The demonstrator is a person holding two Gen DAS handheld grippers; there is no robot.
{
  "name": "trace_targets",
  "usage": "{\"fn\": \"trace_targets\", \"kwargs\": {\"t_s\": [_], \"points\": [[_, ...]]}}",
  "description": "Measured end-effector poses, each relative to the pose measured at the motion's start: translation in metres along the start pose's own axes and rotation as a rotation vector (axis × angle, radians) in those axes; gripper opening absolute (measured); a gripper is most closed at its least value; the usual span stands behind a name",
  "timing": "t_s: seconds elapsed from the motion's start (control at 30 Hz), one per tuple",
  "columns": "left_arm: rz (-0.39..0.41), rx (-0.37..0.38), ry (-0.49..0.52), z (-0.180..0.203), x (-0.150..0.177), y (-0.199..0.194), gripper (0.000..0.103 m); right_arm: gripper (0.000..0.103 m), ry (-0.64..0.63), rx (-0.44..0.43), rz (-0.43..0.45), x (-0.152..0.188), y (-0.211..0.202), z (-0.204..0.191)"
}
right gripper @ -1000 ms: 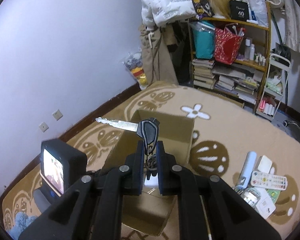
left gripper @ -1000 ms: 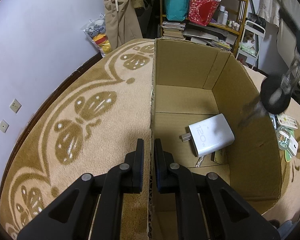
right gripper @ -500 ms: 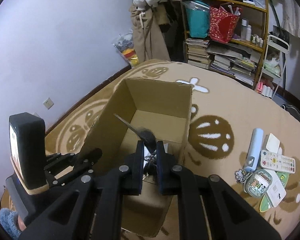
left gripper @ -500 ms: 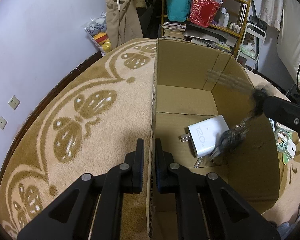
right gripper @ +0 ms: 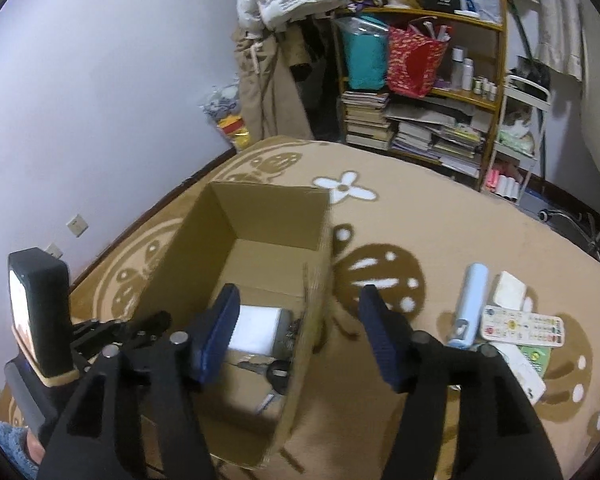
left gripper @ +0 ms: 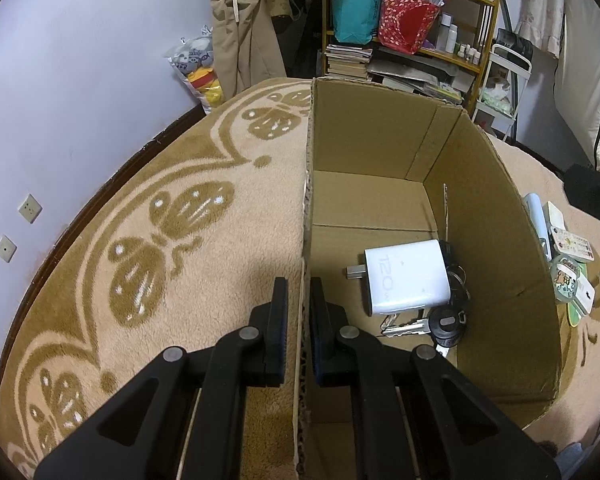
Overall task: Organize rigid objects
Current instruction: 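Open the right tool to drop the car key into the box, then move the right tool back to the pile over the round printed tin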
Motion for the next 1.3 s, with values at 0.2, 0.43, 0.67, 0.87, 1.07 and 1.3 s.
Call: {"fn": "trace_targets", "kwargs": {"t_s": [0.2, 0.43, 0.67, 0.87, 1.07, 1.3], "points": [[0.000, 0.001, 0.000, 0.000, 0.000, 0.000, 0.009, 0.091, 0.029, 0.056, -0.026, 0.003, 0.001, 0.029], [0.000, -0.001, 0.003, -0.001, 0.000, 0.000, 0.009, 0.099, 0.157, 0.090, -0.052, 0.022, -0.001, 0.074], [-0.001, -0.004, 0.008, -0.002, 0.001, 0.001, 0.010, 0.099, 0.244, 0.162, -0.070, 0.046, -0.005, 0.127], [-0.001, -0.004, 0.008, -0.002, 0.001, 0.001, 0.010, 0.099, 0.300, 0.189, -0.076, 0.058, -0.007, 0.161], [0.000, -0.004, 0.008, -0.002, 0.001, 0.001, 0.010, 0.091, 0.332, 0.212, -0.085, 0.071, 0.000, 0.181], [0.000, -0.004, 0.008, -0.002, 0.001, 0.001, 0.010, 0.070, 0.328, 0.220, -0.117, 0.087, 0.017, 0.188]]}}
Point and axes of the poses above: each gripper's, at about its wrist camera, not at the fingertips, and y roughly the way its jaws point, z to its right, x to its underside, the point moved 8 cm from there along y, roughly the way its jaws point, and after that the axes turned 1 degree about z, right-handed, at the moved point
